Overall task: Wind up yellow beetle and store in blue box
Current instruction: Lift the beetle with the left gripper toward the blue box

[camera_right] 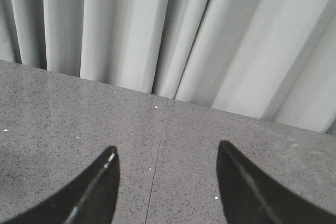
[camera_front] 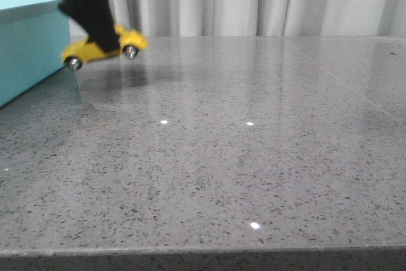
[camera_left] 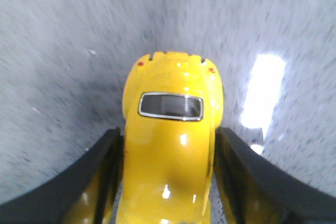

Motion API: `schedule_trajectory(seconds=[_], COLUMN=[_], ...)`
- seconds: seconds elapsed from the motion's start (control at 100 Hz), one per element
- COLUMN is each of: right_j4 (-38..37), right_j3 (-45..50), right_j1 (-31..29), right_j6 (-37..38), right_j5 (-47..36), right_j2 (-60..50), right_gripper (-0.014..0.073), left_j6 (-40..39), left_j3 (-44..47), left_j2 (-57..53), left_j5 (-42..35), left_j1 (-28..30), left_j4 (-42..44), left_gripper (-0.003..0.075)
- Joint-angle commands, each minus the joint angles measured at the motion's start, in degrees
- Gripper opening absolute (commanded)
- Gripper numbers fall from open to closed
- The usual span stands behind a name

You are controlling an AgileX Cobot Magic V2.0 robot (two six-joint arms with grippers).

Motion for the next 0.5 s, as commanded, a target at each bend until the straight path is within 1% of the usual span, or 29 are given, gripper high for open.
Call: schedule_trajectory(seconds=[0.0, 0.2, 0.34, 0.45, 0.49], right_j4=[-3.0, -3.0, -3.0, -3.0, -3.0], right_j3=[-1.6, -1.6, -1.6, -1.6, -1.6], right_j1=[-0.4, -0.4, -0.4, -0.4, -0.4], right_j6=[-0.4, -0.4, -0.4, -0.4, -0.4], right_j5=[-1.4, -1.4, -1.0, -0.3, 0.0], right_j2=[-0.9, -0.9, -0.9, -0.9, -0.9], right_gripper=[0.0419, 0.0419, 0.0419, 0.0419, 0.0419], left_j6=[-0.2, -1.5, -4.3, -12.6, -14.5], left_j3=[-4.7, -10.4, -11.4, -11.3, -11.2], left_j2=[-5.4, -9.5, -13.0, -14.9, -15.4], left_j5=[0.1, 2.1, 2.8, 2.8, 2.8], left_j1=[-0.4, 0.3, 3.5, 8.2, 9.8], left_j4=[-5.1, -4.6, -4.1, 0.7, 1.9], left_gripper=[0.0176, 0.0176, 0.0176, 0.0176, 0.0176])
